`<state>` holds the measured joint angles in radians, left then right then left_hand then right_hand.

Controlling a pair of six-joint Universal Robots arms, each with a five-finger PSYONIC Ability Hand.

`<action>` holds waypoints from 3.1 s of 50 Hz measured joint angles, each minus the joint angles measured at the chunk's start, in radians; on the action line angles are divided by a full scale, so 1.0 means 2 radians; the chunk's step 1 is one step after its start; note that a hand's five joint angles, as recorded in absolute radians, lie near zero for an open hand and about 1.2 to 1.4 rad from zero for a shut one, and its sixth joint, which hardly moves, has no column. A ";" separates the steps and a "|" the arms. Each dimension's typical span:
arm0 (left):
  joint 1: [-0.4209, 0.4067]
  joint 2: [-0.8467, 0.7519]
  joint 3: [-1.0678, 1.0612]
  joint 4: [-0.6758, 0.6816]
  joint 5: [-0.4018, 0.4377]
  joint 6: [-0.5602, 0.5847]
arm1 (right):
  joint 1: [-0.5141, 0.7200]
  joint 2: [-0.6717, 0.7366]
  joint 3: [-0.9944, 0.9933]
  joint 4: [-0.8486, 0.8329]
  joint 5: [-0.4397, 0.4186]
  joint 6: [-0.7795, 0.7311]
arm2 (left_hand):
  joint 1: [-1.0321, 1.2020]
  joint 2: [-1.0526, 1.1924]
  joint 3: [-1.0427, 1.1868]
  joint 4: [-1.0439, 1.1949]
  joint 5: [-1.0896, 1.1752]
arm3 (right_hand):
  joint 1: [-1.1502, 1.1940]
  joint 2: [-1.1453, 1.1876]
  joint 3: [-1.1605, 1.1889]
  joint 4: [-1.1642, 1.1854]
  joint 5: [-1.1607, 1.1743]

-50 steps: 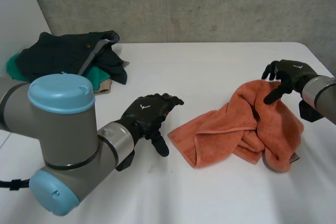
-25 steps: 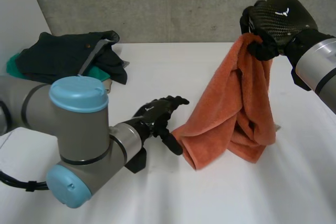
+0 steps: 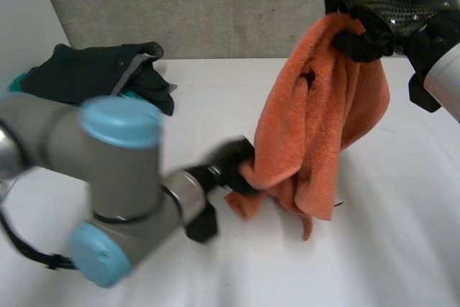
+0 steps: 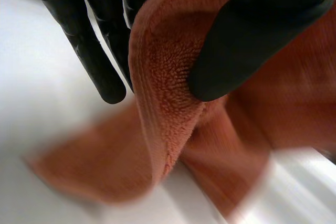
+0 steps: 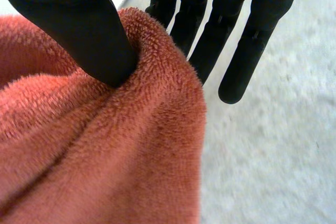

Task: Fold the laundry.

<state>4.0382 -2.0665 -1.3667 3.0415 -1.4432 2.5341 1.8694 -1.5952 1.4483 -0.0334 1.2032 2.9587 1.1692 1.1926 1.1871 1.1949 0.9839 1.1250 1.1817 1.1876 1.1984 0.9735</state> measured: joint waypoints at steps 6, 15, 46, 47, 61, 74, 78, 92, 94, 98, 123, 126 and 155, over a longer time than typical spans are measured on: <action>0.080 0.143 -0.064 0.047 -0.031 0.123 | -0.045 0.080 -0.041 0.043 -0.032 -0.048 | 0.000 0.000 0.000 0.000 0.000 | 0.000 0.000 0.000 0.000 0.000; 0.081 0.179 -0.113 0.081 -0.024 0.279 | -0.039 0.268 -0.162 0.112 -0.048 -0.116 | 0.000 0.000 0.001 0.002 0.000 | 0.000 0.000 0.000 0.000 0.000; 0.089 0.118 -0.092 -0.032 -0.064 0.320 | 0.015 0.172 -0.046 0.120 0.157 -0.062 | -0.404 -0.424 -0.421 -0.428 -0.414 | -0.451 -0.487 -0.490 -0.495 -0.463; 0.094 0.129 -0.105 -0.032 -0.063 0.314 | 0.014 0.161 -0.034 0.130 0.157 -0.049 | -0.404 -0.425 -0.421 -0.429 -0.415 | -0.451 -0.487 -0.490 -0.495 -0.463; 0.131 0.117 -0.196 -0.037 -0.050 0.213 | 0.030 0.105 0.151 0.082 0.099 0.013 | -0.420 -0.435 -0.432 -0.438 -0.424 | -0.427 -0.449 -0.451 -0.457 -0.427; 0.114 0.024 -0.139 -0.048 -0.063 0.208 | 0.077 0.217 0.157 -0.065 0.187 0.003 | -0.388 -0.398 -0.401 -0.403 -0.384 | -0.190 -0.218 -0.233 -0.238 -0.216; 0.104 0.001 -0.112 -0.048 -0.084 0.220 | 0.082 0.237 0.138 -0.076 0.198 0.000 | -0.112 -0.150 -0.212 -0.146 -0.126 | -0.009 -0.008 -0.018 -0.022 -0.004; 0.124 0.081 -0.081 -0.067 -0.091 0.265 | -0.012 0.113 0.066 0.072 0.149 -0.141 | -0.008 0.000 -0.152 0.000 -0.001 | -0.009 -0.003 -0.006 -0.006 0.001; 0.145 0.116 -0.087 -0.063 -0.065 0.288 | -0.057 0.097 0.035 0.135 0.116 -0.206 | -0.008 0.000 -0.152 0.002 -0.001 | -0.009 -0.003 -0.003 -0.006 0.004; 0.172 0.144 -0.086 -0.060 -0.032 0.347 | -0.099 0.106 -0.007 0.216 0.081 -0.283 | -0.008 0.000 -0.152 0.002 -0.001 | -0.009 -0.003 -0.003 -0.006 0.005; 0.166 -0.010 0.284 0.212 -0.082 0.513 | -0.079 0.306 -0.320 -0.251 0.146 -0.225 | -0.008 0.002 -0.152 0.003 0.005 | -0.009 -0.003 -0.001 0.000 0.010; 0.161 0.003 0.254 0.206 -0.074 0.502 | -0.081 0.293 -0.283 -0.277 0.120 -0.217 | -0.008 0.002 -0.152 0.003 0.006 | -0.009 -0.003 -0.001 0.001 0.011; 0.145 0.120 -0.110 0.215 -0.038 0.467 | -0.156 0.252 -0.169 0.138 0.026 -0.075 | -0.008 0.004 -0.152 0.003 0.006 | -0.009 -0.003 -0.001 0.001 0.010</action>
<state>4.3285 -1.8273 -1.5859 3.4712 -1.5188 3.4676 1.5565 -1.0909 1.1098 0.2426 1.2557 2.8096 1.1540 1.1999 0.8836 1.2004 0.9966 1.1065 1.1754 1.1865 1.2009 0.9944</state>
